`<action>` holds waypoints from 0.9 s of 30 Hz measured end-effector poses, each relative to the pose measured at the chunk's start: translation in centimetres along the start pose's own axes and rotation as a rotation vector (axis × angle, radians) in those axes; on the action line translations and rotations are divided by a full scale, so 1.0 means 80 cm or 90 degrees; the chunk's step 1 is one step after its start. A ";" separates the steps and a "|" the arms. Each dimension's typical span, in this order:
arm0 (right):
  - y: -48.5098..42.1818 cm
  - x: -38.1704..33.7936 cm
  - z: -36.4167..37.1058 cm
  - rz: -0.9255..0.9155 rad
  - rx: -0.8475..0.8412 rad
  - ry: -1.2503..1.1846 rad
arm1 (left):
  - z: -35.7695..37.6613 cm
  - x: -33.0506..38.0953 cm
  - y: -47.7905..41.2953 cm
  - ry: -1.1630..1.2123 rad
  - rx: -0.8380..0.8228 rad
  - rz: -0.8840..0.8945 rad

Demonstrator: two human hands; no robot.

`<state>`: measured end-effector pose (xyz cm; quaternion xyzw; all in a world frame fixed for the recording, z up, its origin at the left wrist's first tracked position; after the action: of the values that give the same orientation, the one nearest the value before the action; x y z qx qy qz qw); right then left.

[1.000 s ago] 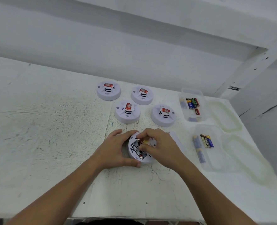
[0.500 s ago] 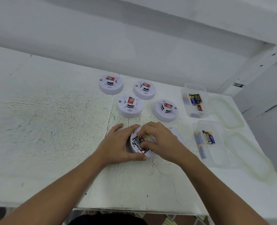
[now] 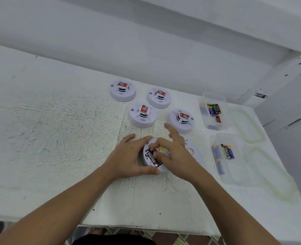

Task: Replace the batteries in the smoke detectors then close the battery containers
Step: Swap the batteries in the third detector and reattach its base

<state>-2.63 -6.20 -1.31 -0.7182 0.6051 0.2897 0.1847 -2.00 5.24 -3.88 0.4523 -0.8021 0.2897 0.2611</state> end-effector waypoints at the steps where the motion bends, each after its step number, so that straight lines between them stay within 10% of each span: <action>1: 0.001 0.002 0.001 0.019 0.004 -0.019 | -0.001 0.000 0.000 -0.002 0.002 -0.001; 13: -0.012 0.035 0.006 0.281 0.046 -0.251 | -0.003 -0.003 0.000 0.002 0.003 -0.013; 27: -0.015 0.037 0.020 0.300 0.083 -0.175 | -0.004 0.002 -0.001 0.018 0.001 0.012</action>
<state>-1.44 -7.25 -4.51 -0.4985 0.7420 0.3799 0.2381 -1.94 5.32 -3.56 0.4410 -0.8022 0.2988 0.2696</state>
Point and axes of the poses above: each hand's wrist, its own y-axis away from the middle knuckle, its own z-axis out of the palm, x = y × z, the point moved 8 cm from there along -y, towards the middle knuckle, and after that the axes turned 6 degrees about x, right-handed, at the moved point
